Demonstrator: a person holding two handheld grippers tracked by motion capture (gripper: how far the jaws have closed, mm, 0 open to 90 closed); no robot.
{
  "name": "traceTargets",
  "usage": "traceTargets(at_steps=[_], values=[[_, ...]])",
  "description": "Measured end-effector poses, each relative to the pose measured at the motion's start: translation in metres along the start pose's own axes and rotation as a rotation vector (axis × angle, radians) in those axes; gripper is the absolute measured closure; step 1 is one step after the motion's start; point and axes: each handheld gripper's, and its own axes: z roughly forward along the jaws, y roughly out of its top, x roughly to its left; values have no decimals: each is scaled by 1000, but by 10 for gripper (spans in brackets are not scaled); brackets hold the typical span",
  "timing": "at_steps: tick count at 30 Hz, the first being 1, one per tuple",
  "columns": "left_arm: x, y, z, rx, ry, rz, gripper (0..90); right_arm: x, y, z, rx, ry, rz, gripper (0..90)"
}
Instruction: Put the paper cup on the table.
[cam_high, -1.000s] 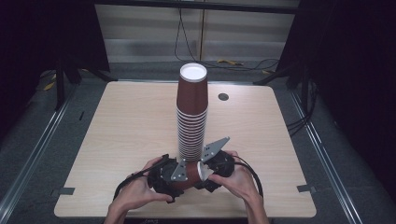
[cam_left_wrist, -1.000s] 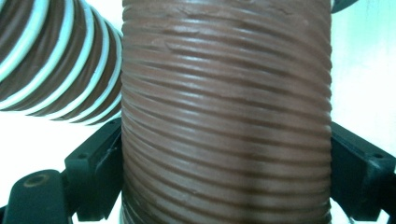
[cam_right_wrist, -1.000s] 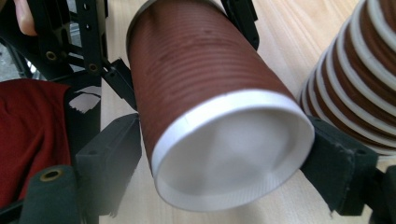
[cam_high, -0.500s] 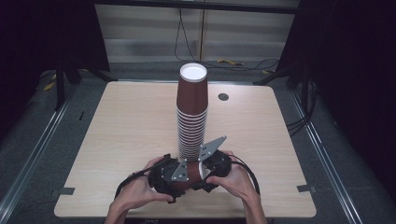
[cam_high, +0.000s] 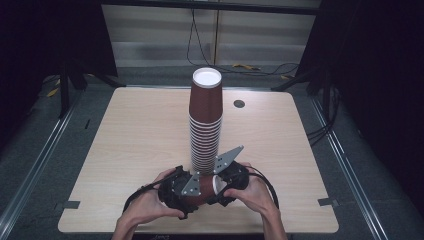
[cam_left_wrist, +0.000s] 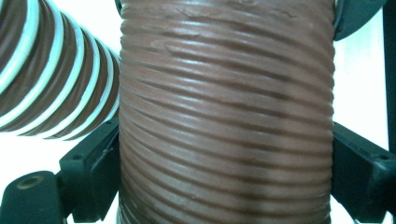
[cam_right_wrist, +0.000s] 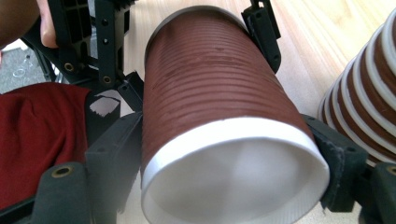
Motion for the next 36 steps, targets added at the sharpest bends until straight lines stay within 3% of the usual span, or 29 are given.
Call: traceTargets(at_steps=[14, 21, 28, 36], values=[[3, -5, -6, -78, 21, -40, 100, 1, 0, -5, -43, -19, -9, 216], [4, -6, -8, -124, 30, -29, 99, 1, 0, -7, -57, -17, -6, 216], [5, -7, -9, -129, 35, -21, 100, 1, 0, -9, -58, -30, -6, 217], [9, -9, -14, -170, 33, -20, 97, 2, 2, -10, -58, -44, -10, 218]])
